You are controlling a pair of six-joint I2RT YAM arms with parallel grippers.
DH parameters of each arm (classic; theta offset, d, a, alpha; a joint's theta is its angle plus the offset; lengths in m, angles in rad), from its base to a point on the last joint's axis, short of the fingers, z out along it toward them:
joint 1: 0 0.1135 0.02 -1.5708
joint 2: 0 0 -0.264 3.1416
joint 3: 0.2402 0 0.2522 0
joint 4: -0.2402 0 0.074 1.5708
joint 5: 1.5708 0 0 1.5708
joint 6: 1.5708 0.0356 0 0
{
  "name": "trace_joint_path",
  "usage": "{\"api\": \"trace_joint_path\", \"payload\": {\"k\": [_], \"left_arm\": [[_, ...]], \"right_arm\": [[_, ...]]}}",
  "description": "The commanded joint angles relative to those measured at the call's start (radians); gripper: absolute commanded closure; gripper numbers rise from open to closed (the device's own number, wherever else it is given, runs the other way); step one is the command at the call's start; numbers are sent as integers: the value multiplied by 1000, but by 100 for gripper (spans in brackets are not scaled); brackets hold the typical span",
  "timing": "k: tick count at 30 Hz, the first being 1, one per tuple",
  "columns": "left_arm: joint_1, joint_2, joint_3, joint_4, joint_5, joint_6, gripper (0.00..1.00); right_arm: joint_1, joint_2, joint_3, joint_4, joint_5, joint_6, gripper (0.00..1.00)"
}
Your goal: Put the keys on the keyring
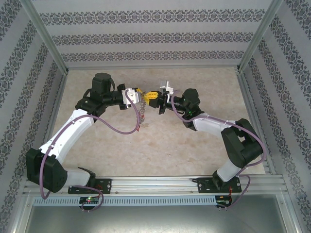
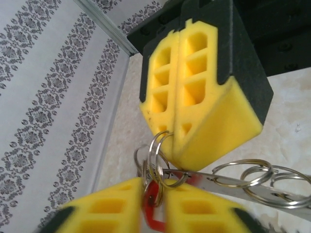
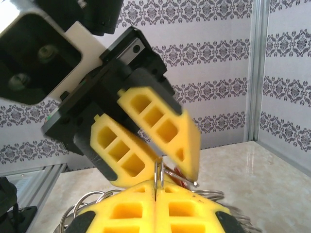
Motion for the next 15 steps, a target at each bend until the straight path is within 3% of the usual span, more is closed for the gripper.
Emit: {"api": "trace_joint_path", "payload": {"k": [1, 15], "left_arm": [[-20, -19, -8, 31, 5, 18, 100], [-31, -61, -92, 138, -16, -38, 100]], "right_arm": [[12, 10, 28, 67, -10, 30, 100], [50, -5, 39, 208, 319, 263, 100]]}}
